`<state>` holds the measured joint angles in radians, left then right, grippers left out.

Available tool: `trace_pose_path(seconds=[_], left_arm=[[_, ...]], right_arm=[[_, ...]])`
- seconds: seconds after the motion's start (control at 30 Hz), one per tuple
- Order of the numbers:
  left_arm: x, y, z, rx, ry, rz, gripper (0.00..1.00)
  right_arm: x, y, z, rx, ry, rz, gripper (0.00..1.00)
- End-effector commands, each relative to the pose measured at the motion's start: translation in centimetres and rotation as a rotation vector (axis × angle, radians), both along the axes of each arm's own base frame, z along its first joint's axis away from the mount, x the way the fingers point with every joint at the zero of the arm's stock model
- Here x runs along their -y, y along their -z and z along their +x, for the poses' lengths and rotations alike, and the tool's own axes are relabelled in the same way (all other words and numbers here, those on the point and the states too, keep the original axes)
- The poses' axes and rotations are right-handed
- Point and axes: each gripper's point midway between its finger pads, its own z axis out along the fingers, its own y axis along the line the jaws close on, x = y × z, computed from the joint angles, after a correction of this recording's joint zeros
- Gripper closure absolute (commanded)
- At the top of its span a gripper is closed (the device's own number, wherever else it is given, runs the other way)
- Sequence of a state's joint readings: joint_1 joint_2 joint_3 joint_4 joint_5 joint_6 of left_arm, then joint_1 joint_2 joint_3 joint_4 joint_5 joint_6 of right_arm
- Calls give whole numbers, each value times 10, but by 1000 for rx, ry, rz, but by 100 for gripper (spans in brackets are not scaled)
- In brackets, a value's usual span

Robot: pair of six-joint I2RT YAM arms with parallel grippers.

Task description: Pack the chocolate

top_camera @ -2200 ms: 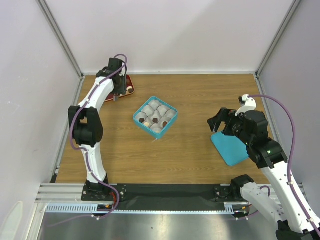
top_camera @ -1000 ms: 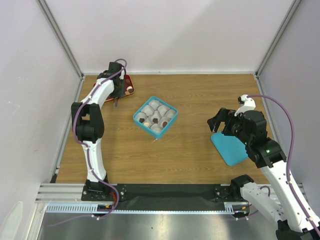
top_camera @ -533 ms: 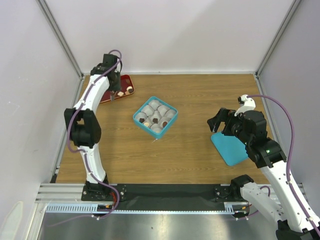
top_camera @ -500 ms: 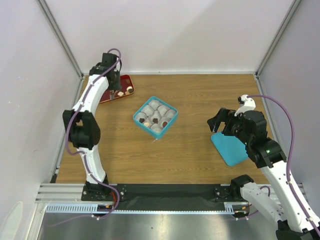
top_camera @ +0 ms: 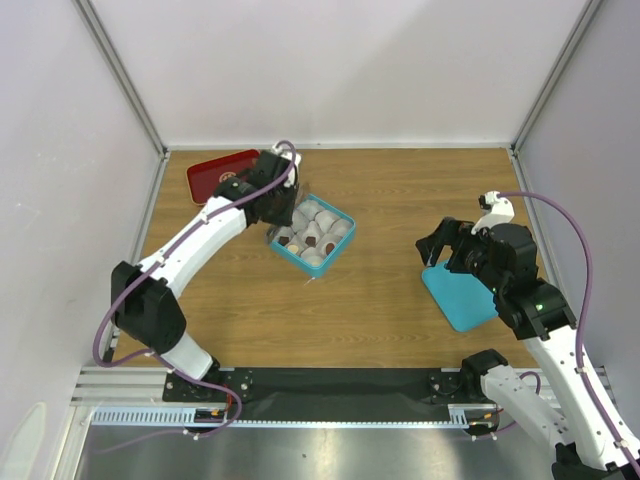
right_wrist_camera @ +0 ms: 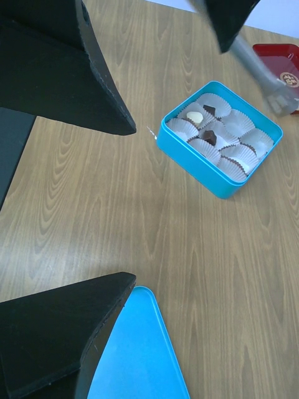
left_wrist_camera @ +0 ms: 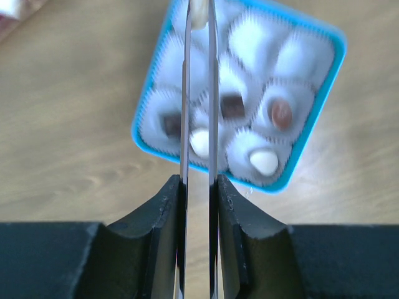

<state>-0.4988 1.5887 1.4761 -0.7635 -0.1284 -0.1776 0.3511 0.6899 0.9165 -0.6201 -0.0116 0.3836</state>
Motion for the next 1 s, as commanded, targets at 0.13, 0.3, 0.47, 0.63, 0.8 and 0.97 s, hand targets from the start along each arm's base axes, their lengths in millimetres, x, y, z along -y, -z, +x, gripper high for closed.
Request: trace_pose_path(seconds=[0.13,0.3,0.47,0.63,0.8,0.97], left_arm=[[3,23,-4,-9,-66,-29,70],[-4,36,-7,-25,-86,15,69],[-4,50,-12,-61,-72,29,66],[-5,56,-16,-76,-74,41,64],[-7,63,-17,-90,-77,60,61],[-5,58,-14,-75,-69,58,56]], right_arm=[[4,-21,-1,56,8,6,1],[3,-18,-1,47,8,3,1],[3,-17,1,50,9,5,1],[3,-17,1,51,11,7,1],[2,-19,1,54,9,11,1],[3,-19,0,53,10,9,1]])
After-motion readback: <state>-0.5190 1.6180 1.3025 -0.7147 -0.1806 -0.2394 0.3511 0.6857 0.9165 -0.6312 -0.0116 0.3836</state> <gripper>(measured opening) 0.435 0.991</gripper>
